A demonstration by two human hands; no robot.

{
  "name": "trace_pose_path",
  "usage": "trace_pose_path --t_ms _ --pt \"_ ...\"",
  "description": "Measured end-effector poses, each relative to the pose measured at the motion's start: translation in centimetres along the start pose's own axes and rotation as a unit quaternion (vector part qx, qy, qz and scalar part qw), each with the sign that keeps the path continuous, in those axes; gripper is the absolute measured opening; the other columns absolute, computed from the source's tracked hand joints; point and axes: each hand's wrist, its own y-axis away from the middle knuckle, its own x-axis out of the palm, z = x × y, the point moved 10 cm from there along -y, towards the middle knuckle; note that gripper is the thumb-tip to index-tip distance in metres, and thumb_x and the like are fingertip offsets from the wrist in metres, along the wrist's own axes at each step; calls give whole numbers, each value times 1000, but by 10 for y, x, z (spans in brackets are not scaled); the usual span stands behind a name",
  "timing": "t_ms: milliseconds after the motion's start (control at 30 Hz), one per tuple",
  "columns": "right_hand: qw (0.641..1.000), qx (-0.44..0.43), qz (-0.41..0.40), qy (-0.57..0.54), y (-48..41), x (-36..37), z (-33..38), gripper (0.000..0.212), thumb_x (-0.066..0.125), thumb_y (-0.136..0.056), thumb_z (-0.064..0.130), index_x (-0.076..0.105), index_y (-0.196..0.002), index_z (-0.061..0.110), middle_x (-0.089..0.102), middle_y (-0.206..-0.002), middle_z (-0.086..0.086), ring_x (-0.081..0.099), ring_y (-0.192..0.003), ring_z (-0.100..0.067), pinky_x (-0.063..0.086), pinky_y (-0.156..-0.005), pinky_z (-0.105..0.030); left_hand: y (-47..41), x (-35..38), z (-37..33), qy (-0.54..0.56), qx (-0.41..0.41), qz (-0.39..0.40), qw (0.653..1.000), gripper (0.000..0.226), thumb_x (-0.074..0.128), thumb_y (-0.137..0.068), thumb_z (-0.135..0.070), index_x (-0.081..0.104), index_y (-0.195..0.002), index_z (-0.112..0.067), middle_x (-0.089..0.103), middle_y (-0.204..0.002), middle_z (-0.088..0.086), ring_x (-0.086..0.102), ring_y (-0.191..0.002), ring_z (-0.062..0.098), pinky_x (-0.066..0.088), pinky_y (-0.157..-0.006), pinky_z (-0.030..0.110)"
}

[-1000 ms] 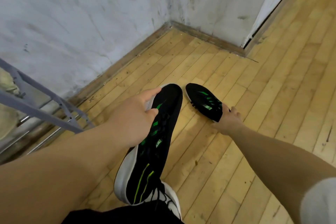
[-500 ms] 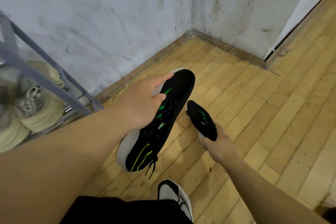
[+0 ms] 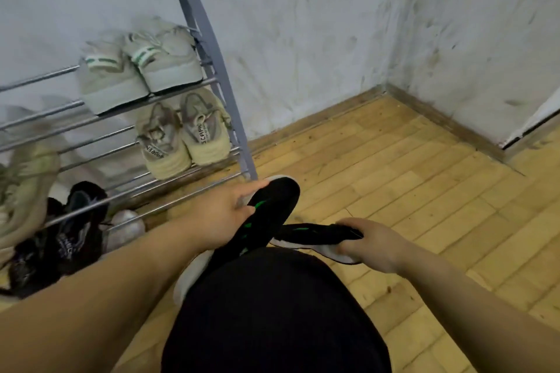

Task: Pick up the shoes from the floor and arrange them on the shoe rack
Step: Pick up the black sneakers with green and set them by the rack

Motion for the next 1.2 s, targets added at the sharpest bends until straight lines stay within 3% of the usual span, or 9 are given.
trace_pose_path --t_ms 233,367,533,700,767,867,1000,1100,1200 --pt "999 -9 40 30 -59 50 38 46 69 -85 43 60 -129 37 66 -122 5 59 -110 -15 47 -93 -32 21 39 118 46 -97 22 994 64 57 -101 -16 40 -152 -52 47 -156 -15 41 -145 12 34 -112 26" --pt "997 -47 53 36 -92 85 56 32 70 -88 39 61 -118 43 69 -107 12 62 -94 -6 51 -83 -30 31 56 180 91 -135 25 986 67 52 -102 -11 38 -153 -53 46 -156 -18 41 -145 9 34 -108 23" --pt "994 -97 34 26 -113 113 63 40 73 -87 40 58 -122 53 69 -101 27 62 -93 9 43 -72 -10 34 75 232 152 -183 7 971 65 48 -107 -11 35 -153 -55 52 -143 -18 48 -131 8 41 -94 24" --pt "981 -52 79 167 -129 143 11 89 74 -75 65 29 -150 52 53 -123 11 57 -109 -11 48 -89 -29 39 124 276 222 -236 1 946 57 47 -108 -12 34 -156 -40 43 -151 -17 37 -139 3 30 -111 20" --pt "975 -35 99 196 -134 155 4 97 71 -76 65 18 -156 50 49 -130 7 56 -114 -16 49 -92 -31 44 147 288 234 -241 0 942 58 49 -108 -19 23 -155 -42 35 -158 -12 31 -146 7 28 -122 31" --pt "969 -54 115 211 -140 171 8 102 70 -78 63 9 -158 49 48 -140 5 59 -116 -20 53 -92 -36 60 172 307 171 -299 15 939 90 61 -98 -50 0 -163 -42 21 -167 -2 30 -150 26 30 -121 41" --pt "963 -64 136 223 -141 183 4 104 68 -78 64 5 -159 49 46 -147 2 57 -121 -22 53 -94 -39 98 212 313 114 -358 106 921 127 76 -79 -65 -30 -148 -56 -11 -169 2 26 -148 40 37 -115 47" --pt "966 -72 130 212 -140 184 8 99 66 -81 63 5 -158 52 47 -142 1 56 -119 -22 52 -94 -38 114 223 315 -7 -372 127 920 126 70 -78 -72 -37 -142 -59 -2 -167 13 35 -139 45 42 -108 50" --pt "974 -75 118 177 -139 178 14 93 67 -84 63 9 -156 56 49 -134 6 55 -116 -20 50 -94 -38 118 219 311 -12 -367 117 923 112 65 -88 -60 -31 -146 -60 15 -161 17 41 -130 41 48 -101 48"
